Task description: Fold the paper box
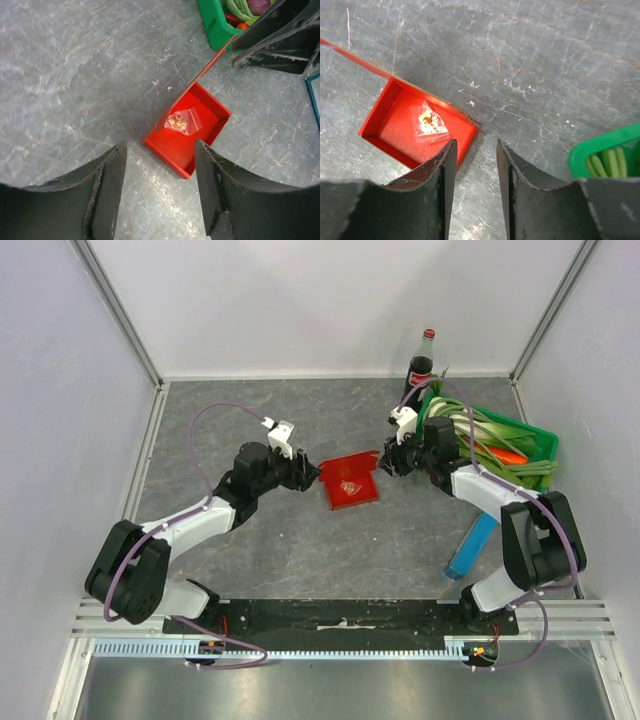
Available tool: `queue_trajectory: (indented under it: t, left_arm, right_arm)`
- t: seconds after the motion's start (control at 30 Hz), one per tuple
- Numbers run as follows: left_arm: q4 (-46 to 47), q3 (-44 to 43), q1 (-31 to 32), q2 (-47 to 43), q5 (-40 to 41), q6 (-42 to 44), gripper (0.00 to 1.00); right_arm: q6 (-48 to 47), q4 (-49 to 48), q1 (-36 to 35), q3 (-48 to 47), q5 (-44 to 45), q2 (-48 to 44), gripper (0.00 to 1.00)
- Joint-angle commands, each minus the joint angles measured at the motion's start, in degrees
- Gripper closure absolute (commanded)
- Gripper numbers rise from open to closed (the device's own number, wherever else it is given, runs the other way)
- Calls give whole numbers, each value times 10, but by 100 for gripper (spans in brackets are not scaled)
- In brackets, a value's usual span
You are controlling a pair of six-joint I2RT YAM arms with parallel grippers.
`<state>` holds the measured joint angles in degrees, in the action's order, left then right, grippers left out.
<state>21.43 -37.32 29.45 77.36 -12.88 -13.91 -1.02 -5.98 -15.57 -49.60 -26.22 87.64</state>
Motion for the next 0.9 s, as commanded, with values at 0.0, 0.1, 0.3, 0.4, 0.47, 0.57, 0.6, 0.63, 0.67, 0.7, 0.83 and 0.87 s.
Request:
queue_trajectory:
  t: [0.0,0.1,0.3,0.4,0.47,0.57,0.6,0.63,0.67,0.7,0.83,0.87]
  left_arm:
    - [21,-54,3,47,-34,98,40]
    - [15,-78,3,82,-52,110,41]
    - [23,-93,4,125,-64,126,47]
    - [30,-92,4,132,-61,115,48]
    - [35,-89,4,139,-67,111,48]
    - [38,-91,6,147,-64,109,53]
    - [34,-91,6,148,-65,112,56]
    - [34,-92,7,148,-65,113,58]
    - [34,-90,9,147,-60,114,59]
    - [35,-90,10,145,-59,115,60]
    - [34,-90,10,142,-59,116,62]
    - [34,-90,10,141,-57,115,63]
  right_arm:
    - [-50,-23,9,-33,-50,39,57]
    - [-62,-18,17,-37,-55,56,58]
    - [-66,-25,19,-42,-55,73,60]
    - [-69,-31,17,-43,-67,76,60]
    - [-72,-42,18,-41,-86,77,60]
    - [-66,-61,16,-35,-105,78,61]
    - [-67,-62,16,-36,-105,80,62]
    - [-67,-64,16,-37,-107,81,62]
    - [-67,-64,16,-37,-112,83,62]
    - [-67,-65,17,-41,-116,84,62]
    - [-74,-65,13,-44,-120,90,64]
    - [-74,-66,13,-44,-121,90,64]
